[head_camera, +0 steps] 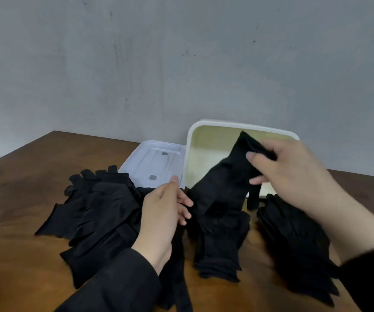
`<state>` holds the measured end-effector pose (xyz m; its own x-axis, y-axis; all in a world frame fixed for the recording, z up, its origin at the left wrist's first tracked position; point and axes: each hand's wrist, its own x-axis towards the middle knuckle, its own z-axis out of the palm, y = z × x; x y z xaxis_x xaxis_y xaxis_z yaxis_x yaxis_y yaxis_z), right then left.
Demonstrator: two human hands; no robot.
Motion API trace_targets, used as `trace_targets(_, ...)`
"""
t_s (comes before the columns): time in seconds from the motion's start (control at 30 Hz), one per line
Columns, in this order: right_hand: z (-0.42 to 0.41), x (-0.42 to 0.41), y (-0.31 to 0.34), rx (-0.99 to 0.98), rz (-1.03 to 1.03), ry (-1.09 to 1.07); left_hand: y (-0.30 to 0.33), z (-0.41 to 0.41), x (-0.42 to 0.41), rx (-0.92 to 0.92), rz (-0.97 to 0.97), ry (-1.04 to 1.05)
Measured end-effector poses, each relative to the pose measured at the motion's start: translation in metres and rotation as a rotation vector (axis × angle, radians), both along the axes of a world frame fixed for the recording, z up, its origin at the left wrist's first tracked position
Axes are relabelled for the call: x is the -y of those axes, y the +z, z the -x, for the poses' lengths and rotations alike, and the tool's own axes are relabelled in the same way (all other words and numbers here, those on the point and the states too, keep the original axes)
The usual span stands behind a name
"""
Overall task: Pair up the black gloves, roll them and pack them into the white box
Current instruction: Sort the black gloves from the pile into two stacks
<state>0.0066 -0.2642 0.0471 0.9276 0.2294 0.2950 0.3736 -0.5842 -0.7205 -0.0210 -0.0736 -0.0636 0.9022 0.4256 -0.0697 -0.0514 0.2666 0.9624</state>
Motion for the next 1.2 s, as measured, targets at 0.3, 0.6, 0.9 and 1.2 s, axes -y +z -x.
trace_targets(0.3, 0.016, -0.001, -0.050, 0.300, -0.010, -0.100, 0.003, 0.001, -0.007, 0.059, -0.027, 0.095)
trace_targets(0.6, 0.053, 0.004, -0.162, 0.165, 0.282, 0.215, -0.017, -0.002, -0.002, 0.027, -0.884, -0.214)
trace_targets(0.9, 0.045, 0.006, -0.163, 0.157, 0.048, 0.110, -0.025, -0.003, 0.001, 0.006, -1.280, -0.391)
trace_targets(1.2, 0.047, 0.005, -0.164, 0.086, 0.057, 0.175, 0.007, 0.005, -0.073, -0.160, -1.424, -0.036)
